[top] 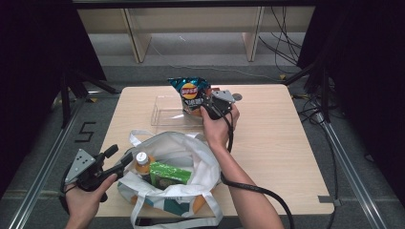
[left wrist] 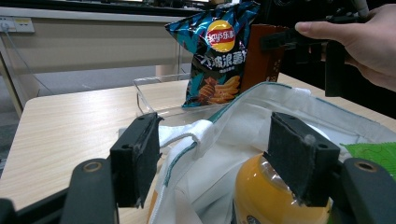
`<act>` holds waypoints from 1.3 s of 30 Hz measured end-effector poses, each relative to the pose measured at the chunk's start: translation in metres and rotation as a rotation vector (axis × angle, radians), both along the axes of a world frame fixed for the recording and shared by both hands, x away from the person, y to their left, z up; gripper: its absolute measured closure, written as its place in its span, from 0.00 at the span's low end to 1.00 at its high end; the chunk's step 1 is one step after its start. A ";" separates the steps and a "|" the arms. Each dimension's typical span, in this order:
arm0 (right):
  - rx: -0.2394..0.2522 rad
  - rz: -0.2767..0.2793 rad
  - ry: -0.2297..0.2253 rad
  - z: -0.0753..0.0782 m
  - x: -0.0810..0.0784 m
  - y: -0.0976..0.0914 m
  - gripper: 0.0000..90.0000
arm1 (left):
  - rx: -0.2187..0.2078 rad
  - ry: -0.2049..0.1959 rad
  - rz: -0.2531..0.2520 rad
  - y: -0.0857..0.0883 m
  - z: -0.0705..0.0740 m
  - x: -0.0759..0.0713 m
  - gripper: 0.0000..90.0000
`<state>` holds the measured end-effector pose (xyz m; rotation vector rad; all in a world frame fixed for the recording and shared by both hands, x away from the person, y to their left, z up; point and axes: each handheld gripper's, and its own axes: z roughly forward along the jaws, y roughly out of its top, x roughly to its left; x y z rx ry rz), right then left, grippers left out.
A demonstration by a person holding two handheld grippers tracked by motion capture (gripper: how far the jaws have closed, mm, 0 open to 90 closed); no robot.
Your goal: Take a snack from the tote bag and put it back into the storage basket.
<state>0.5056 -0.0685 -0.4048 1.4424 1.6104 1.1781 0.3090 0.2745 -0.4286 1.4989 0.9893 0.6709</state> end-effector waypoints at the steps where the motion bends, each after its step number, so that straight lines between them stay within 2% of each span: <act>1: -0.002 0.009 -0.001 0.000 0.000 0.000 0.42 | 0.000 0.001 0.000 0.000 0.000 0.000 0.37; 4: -0.011 0.020 0.006 0.000 0.000 0.000 0.42 | -0.001 -0.002 0.000 -0.001 0.000 0.000 0.37; 6: 0.008 0.025 0.034 0.001 -0.001 0.000 0.40 | 0.001 0.000 0.001 0.000 0.000 0.000 0.37; 10: -0.025 0.049 0.046 -0.001 -0.001 0.001 0.34 | 0.002 0.000 -0.001 -0.001 0.000 0.000 0.37; 12: -0.010 0.056 0.059 -0.002 -0.002 0.003 0.31 | 0.002 -0.001 -0.001 -0.001 0.000 0.000 0.37; 15: -0.013 0.070 0.066 0.000 -0.004 0.003 0.28 | 0.003 0.003 -0.002 -0.001 0.000 0.000 0.37; 18: -0.022 0.070 0.068 0.004 -0.007 0.001 0.28 | -0.005 -0.006 -0.006 -0.001 -0.001 0.001 0.37; 20: -0.018 0.080 0.064 0.006 -0.009 0.001 0.28 | 0.006 0.003 0.001 -0.001 0.000 0.000 0.37; 23: -0.018 0.087 0.083 0.007 -0.013 0.000 0.27 | 0.000 -0.004 0.004 -0.001 0.001 0.000 0.37; 26: -0.031 0.110 0.087 0.007 -0.017 -0.002 0.27 | -0.007 -0.013 -0.003 -0.001 0.000 0.000 0.37; 28: -0.050 0.120 0.080 0.009 -0.023 -0.004 0.28 | 0.002 -0.004 -0.001 -0.001 0.001 0.000 0.37; 31: -0.053 0.146 0.077 0.011 -0.028 -0.008 0.28 | 0.005 -0.004 0.001 0.000 0.001 -0.001 0.37; 32: -0.053 0.145 0.077 0.011 -0.030 -0.009 0.29 | -0.001 -0.012 -0.003 0.000 0.001 0.000 0.37; 33: -0.027 0.149 0.079 0.011 -0.033 -0.010 0.30 | -0.001 -0.010 -0.002 0.000 0.001 -0.001 0.37; 39: -0.013 0.176 0.093 0.013 -0.046 -0.020 0.31 | 0.006 0.000 0.000 -0.001 0.001 -0.001 0.37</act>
